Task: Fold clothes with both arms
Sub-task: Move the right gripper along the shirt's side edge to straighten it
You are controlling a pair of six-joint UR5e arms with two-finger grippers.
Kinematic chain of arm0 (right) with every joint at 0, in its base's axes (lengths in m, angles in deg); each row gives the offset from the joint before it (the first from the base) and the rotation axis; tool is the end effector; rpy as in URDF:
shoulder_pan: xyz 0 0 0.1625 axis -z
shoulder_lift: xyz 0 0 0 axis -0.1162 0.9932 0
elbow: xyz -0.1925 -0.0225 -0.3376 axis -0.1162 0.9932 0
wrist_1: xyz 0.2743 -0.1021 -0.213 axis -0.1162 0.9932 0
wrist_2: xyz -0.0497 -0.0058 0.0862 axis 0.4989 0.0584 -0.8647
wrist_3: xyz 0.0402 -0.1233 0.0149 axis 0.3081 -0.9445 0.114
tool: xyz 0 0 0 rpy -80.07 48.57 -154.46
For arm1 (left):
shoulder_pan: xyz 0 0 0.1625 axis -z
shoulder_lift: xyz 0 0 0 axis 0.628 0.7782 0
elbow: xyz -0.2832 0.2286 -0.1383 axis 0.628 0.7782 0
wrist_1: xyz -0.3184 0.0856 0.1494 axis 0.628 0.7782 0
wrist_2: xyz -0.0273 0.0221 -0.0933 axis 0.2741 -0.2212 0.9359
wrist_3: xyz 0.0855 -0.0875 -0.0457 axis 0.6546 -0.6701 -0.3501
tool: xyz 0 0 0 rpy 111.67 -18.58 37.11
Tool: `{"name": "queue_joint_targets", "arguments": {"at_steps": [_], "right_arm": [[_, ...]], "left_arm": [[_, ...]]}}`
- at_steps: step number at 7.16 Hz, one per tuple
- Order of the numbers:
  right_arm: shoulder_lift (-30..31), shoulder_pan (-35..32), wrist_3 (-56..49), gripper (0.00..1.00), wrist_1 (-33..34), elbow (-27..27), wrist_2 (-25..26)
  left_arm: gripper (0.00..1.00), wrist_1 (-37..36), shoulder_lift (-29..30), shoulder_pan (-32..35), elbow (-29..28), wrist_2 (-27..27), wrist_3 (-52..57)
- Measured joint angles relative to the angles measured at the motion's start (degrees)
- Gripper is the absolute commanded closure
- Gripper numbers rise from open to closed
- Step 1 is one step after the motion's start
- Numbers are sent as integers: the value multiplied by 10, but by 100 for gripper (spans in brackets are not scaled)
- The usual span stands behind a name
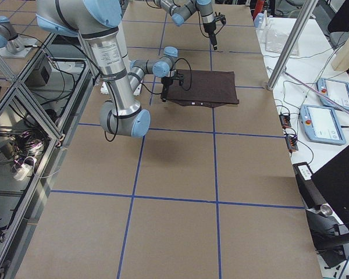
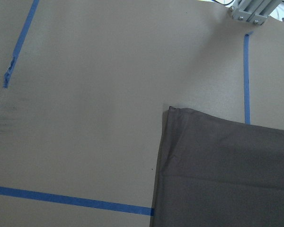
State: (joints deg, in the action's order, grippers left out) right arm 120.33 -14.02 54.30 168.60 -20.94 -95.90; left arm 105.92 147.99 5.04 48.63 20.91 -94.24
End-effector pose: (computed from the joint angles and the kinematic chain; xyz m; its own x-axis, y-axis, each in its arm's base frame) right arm -0.5258 -0.2956 0.3294 0.8084 0.0234 0.5882 0.0559 0.9916 -0.1163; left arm 0.3929 -0.5181 0.2393 0.5735 -0.1367 -0.8077 0.3671 0.9243 0.1042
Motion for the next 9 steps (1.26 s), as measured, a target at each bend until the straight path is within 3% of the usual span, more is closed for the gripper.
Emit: {"name": "queue_joint_targets", "arguments": {"at_steps": [9], "right_arm": [[28,-19,-32,0,51,-28,1]], "left_arm": [[0,0,-30,-4,56,10,-2]]}}
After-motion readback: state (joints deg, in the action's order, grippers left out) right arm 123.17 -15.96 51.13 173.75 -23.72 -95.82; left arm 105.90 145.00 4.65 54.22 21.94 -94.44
